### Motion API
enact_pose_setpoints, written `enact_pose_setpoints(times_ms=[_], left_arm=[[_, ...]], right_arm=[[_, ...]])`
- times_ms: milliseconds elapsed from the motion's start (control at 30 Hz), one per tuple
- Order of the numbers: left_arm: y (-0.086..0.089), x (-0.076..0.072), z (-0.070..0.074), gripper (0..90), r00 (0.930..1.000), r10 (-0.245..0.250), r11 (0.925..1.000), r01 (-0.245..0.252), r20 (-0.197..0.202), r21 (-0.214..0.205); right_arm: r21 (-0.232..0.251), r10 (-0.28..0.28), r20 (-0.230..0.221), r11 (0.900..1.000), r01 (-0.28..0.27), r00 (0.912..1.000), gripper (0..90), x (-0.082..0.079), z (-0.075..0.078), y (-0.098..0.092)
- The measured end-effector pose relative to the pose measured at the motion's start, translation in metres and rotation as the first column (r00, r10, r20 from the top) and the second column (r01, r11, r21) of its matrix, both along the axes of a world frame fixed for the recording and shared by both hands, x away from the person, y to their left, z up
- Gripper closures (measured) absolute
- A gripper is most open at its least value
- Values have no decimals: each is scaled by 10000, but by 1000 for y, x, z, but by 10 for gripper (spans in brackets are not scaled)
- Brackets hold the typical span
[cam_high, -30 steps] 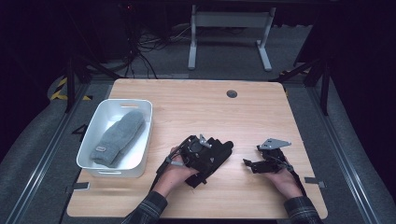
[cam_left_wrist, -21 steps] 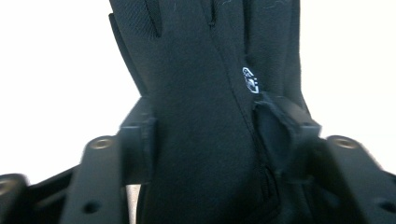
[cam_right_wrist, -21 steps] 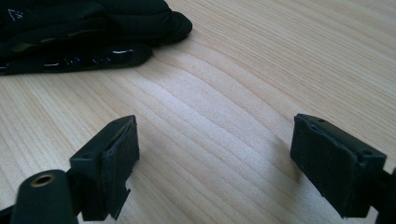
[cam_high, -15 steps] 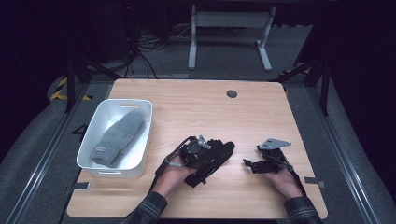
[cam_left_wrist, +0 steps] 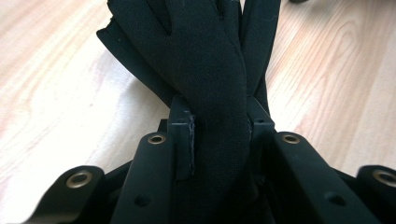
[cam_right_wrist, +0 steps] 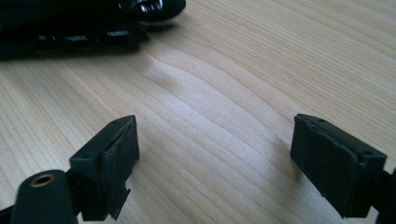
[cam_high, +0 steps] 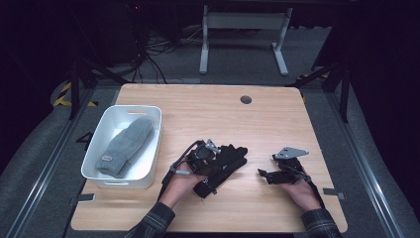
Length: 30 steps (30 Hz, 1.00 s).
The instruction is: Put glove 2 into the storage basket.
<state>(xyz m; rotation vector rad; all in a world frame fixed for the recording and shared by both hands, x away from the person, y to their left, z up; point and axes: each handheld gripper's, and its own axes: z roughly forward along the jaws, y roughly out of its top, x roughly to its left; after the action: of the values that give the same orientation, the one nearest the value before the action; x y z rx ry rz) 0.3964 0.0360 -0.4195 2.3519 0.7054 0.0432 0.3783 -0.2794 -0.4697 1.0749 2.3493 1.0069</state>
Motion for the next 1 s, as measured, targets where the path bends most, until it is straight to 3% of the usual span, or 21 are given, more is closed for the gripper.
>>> enact_pose_setpoints(times_ms=[500, 1000], left_arm=[[31, 6, 60, 712, 9989, 440, 9988, -436, 141, -224], [70, 16, 94, 711, 9947, 1002, 9949, -998, 217, -169]], right_arm=[[-3, 12, -5, 10000, -12, 10000, 158, 0, 0, 0], [-1, 20, -11, 10000, -20, 10000, 156, 0, 0, 0]])
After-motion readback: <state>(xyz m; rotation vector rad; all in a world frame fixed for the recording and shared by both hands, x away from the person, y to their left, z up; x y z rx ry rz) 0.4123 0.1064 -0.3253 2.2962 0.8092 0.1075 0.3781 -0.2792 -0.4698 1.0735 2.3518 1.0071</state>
